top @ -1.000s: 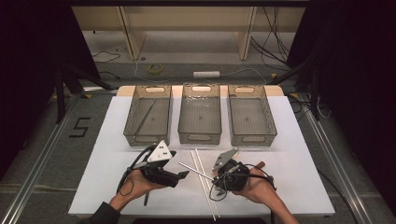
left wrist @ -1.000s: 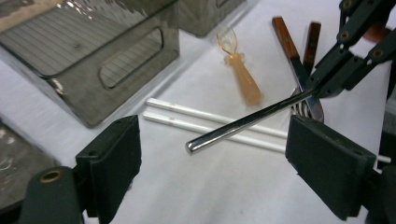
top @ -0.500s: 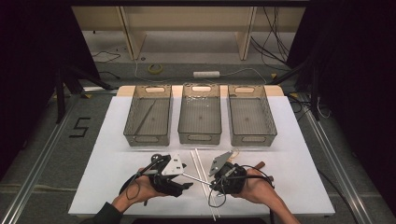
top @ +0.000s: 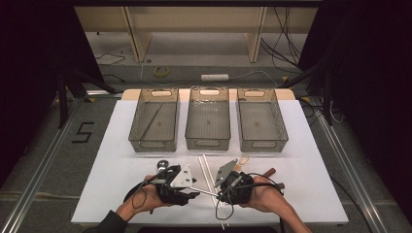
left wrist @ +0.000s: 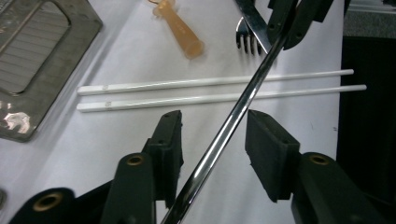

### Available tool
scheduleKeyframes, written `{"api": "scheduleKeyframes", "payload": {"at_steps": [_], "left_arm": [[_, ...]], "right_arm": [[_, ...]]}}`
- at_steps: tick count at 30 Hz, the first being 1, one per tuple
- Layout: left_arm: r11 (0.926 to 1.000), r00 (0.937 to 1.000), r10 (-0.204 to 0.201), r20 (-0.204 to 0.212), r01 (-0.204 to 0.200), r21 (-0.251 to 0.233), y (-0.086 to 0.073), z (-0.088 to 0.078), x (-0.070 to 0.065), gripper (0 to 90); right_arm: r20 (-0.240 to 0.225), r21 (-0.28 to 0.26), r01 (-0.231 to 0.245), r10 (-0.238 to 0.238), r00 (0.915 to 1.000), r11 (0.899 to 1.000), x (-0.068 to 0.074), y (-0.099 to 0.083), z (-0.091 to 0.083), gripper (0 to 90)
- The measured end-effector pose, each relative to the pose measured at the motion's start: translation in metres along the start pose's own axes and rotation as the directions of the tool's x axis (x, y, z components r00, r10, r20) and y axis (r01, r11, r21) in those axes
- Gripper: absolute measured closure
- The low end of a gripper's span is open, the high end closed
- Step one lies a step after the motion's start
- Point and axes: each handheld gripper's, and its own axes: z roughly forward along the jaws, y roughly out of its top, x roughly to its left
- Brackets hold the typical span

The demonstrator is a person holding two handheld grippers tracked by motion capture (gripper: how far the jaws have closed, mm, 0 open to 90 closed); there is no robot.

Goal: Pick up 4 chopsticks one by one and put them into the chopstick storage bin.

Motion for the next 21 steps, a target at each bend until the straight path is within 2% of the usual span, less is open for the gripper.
{"api": "scheduleKeyframes", "payload": {"at_steps": [6,13,18,21], "left_arm": [[0.9998,0.9999,0.014,0.010,-0.014,0.017,0.000,0.000,0.000,63.8],[0.9973,0.9971,0.063,0.043,-0.064,0.036,-0.001,-0.001,-0.003,71.0],[0.9949,0.9894,0.098,0.107,-0.100,0.015,-0.001,-0.004,-0.007,81.8],[0.9960,0.9920,0.088,0.090,-0.089,0.008,0.001,-0.005,-0.006,83.2]], "right_arm": [[-0.008,0.000,0.021,-0.021,0.9997,1.000,0.000,0.002,0.001,86.5],[-0.017,-0.004,0.038,-0.038,0.9991,0.999,-0.001,0.002,0.001,85.3],[-0.003,-0.030,-0.012,0.012,0.9999,0.999,-0.007,-0.001,-0.004,76.4],[-0.004,-0.065,-0.056,0.056,0.9984,0.996,-0.011,-0.002,-0.010,68.8]]}}
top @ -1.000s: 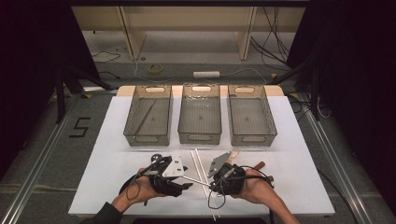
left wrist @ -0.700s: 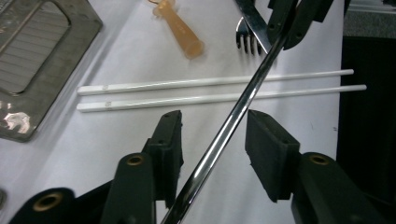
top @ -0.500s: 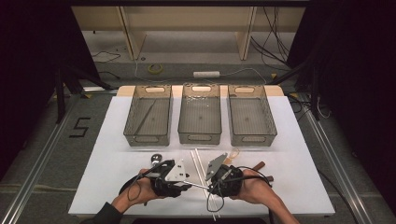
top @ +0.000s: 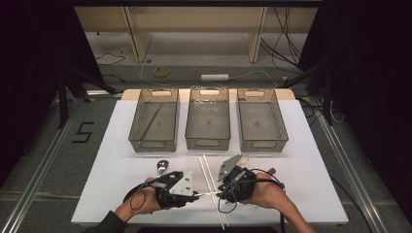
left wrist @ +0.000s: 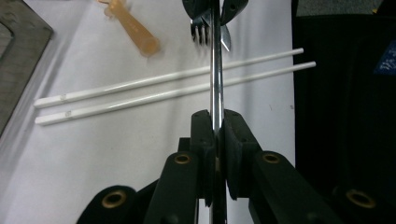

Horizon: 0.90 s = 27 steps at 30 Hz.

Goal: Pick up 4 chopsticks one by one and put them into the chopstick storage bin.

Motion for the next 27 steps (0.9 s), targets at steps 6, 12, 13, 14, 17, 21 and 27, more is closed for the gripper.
{"api": "scheduleKeyframes", "payload": {"at_steps": [6,12,13,14,17,21,27], "left_arm": [[0.9963,0.9957,-0.083,-0.042,0.082,-0.025,-0.008,-0.009,0.011,83.4],[0.9840,0.9805,-0.172,-0.095,0.167,-0.063,-0.013,-0.019,0.021,83.5],[0.9808,0.9768,-0.189,-0.101,0.182,-0.069,-0.014,-0.021,0.022,83.4],[0.9790,0.9740,-0.197,-0.111,0.190,-0.073,-0.015,-0.022,0.024,83.5],[0.9705,0.9625,-0.234,-0.138,0.222,-0.094,-0.016,-0.025,0.027,83.5],[0.9508,0.9378,-0.301,-0.173,0.282,-0.129,-0.018,-0.031,0.032,83.5],[0.9226,0.8995,-0.373,-0.227,0.335,-0.192,-0.022,-0.041,0.038,83.6]], "right_arm": [[0.029,-0.133,-0.090,0.095,0.9950,0.987,-0.007,-0.001,-0.017,51.2],[0.094,-0.272,-0.150,0.182,0.9788,0.950,-0.011,-0.002,-0.028,46.1],[0.105,-0.291,-0.159,0.196,0.9749,0.944,-0.010,-0.002,-0.029,44.5],[0.116,-0.309,-0.164,0.209,0.9711,0.937,-0.009,-0.002,-0.030,42.2],[0.152,-0.346,-0.175,0.239,0.9590,0.922,-0.006,-0.003,-0.031,37.6],[0.182,-0.392,-0.209,0.298,0.9370,0.896,-0.004,-0.005,-0.031,34.4],[0.218,-0.430,-0.238,0.356,0.9085,0.871,-0.003,-0.010,-0.025,33.1]]}}
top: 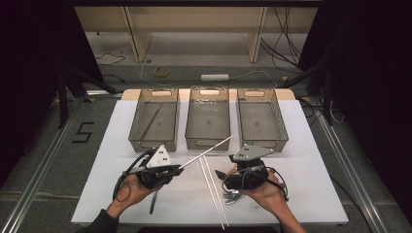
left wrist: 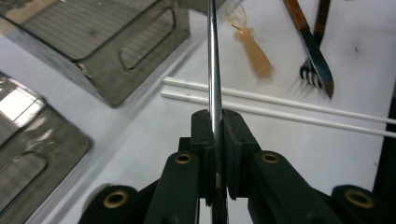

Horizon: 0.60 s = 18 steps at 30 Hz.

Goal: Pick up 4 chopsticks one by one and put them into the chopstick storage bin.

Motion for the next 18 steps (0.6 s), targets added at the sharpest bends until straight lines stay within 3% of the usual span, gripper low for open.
{"api": "scheduleKeyframes", "payload": {"at_steps": [6,12,18], "left_arm": [[0.9969,0.9945,-0.071,-0.077,0.068,-0.038,0.001,-0.006,0.014,83.6],[0.9869,0.9787,-0.153,-0.137,0.144,-0.071,0.000,-0.011,0.032,83.5],[0.9791,0.9616,-0.200,-0.188,0.188,-0.078,0.000,-0.013,0.048,83.5]], "right_arm": [[0.029,-0.001,-0.019,0.019,0.9994,1.000,0.002,-0.007,0.003,33.3],[0.047,0.015,-0.038,0.037,0.9982,0.999,0.004,-0.013,0.008,33.6],[0.049,0.035,-0.050,0.048,0.9976,0.998,0.006,-0.015,0.011,34.3]]}}
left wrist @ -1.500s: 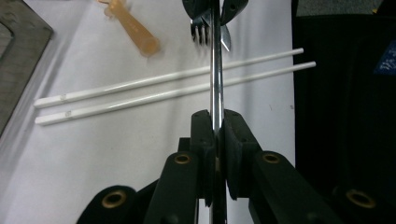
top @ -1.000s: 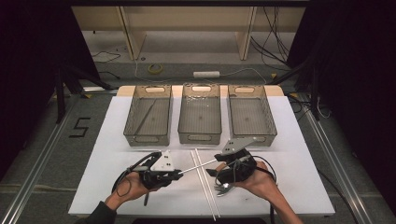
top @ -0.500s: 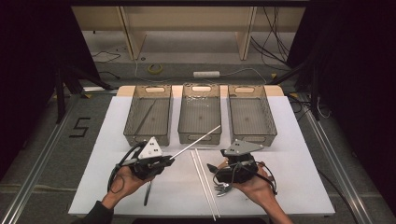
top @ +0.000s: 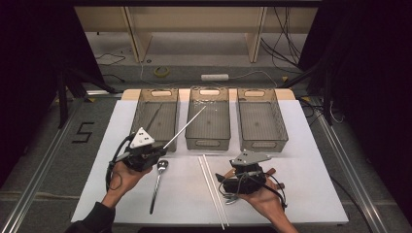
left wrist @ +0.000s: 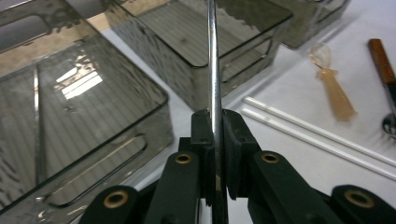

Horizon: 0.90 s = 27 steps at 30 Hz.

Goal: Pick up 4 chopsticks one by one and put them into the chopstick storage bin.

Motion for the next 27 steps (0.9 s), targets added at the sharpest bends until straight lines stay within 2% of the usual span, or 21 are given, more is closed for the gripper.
{"api": "scheduleKeyframes", "payload": {"at_steps": [6,13,20,27], "left_arm": [[0.9994,0.9984,-0.033,-0.046,0.033,-0.006,0.006,0.001,0.015,83.5],[0.9971,0.9925,-0.076,-0.096,0.075,-0.010,0.009,0.001,0.032,83.5],[0.9944,0.9859,-0.105,-0.130,0.106,0.000,0.009,0.008,0.047,83.6],[0.9887,0.9736,-0.147,-0.175,0.150,0.006,0.013,0.017,0.062,83.5]], "right_arm": [[-0.003,0.082,-0.027,0.028,0.9996,0.996,-0.001,0.000,0.007,34.8],[-0.017,0.157,-0.026,0.029,0.9994,0.987,0.000,0.001,0.015,36.6],[-0.029,0.193,-0.013,0.019,0.9994,0.981,0.001,0.002,0.021,38.1],[-0.041,0.196,-0.010,0.018,0.9990,0.981,0.003,0.002,0.022,38.6]]}}
